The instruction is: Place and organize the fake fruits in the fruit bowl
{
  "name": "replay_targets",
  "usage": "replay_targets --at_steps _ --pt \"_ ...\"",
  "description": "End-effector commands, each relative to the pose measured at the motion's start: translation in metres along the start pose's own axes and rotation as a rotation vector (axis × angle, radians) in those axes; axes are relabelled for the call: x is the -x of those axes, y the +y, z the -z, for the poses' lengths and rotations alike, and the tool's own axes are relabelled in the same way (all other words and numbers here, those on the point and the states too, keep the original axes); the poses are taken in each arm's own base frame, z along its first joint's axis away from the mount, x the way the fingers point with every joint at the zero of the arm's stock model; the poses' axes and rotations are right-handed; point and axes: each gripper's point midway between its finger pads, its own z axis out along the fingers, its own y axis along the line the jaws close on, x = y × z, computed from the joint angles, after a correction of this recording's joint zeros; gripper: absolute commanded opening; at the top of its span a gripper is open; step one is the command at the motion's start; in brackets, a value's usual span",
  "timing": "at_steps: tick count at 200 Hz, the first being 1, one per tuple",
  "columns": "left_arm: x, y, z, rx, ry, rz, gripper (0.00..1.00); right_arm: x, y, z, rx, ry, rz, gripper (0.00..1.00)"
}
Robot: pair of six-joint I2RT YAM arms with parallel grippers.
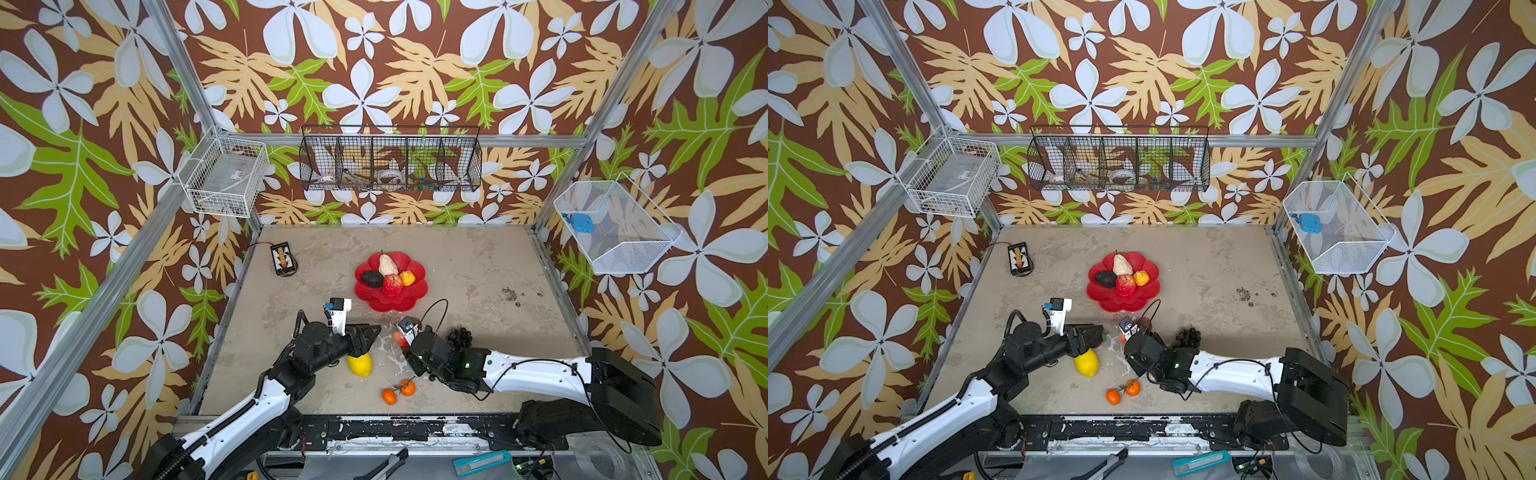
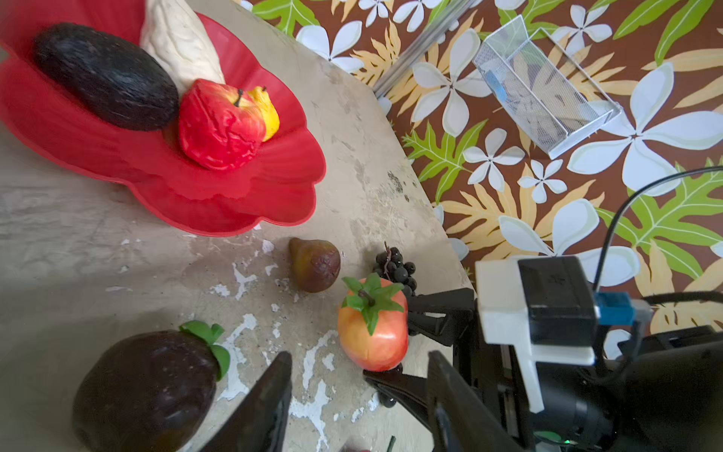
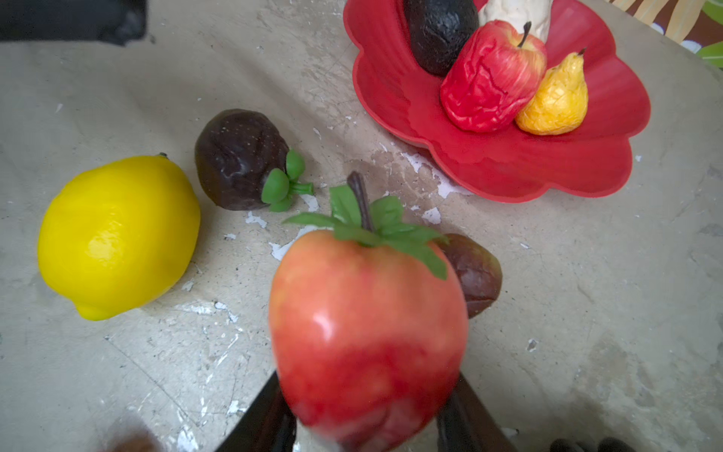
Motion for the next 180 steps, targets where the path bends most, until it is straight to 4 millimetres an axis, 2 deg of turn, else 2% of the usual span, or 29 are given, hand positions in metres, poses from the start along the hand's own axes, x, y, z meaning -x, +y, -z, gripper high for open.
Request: replay_targets --at_steps 1,29,73,141,180 --pt "-0.008 -0.013 -0.004 -0.039 0.073 0.009 0.54 0.006 0.000 0.003 -0.021 -0.033 -0.004 0.49" --pt "-0.012 -0.016 -0.009 -0.010 0.098 -0.007 0.50 0.009 0.016 0.009 -0.001 -0.061 0.031 0.49" --pt "-0.020 -0.007 -0.013 0.032 0.128 0.017 0.39 0.015 0.036 0.019 0.020 -0.106 0.066 0.49" --pt "-0.024 -0.008 -0.014 0.031 0.145 0.025 0.26 0.016 0.044 0.018 0.030 -0.109 0.077 0.49" --pt "-0.027 -0.008 -0.015 0.028 0.159 0.026 0.23 0.016 0.045 0.016 0.024 -0.106 0.075 0.49"
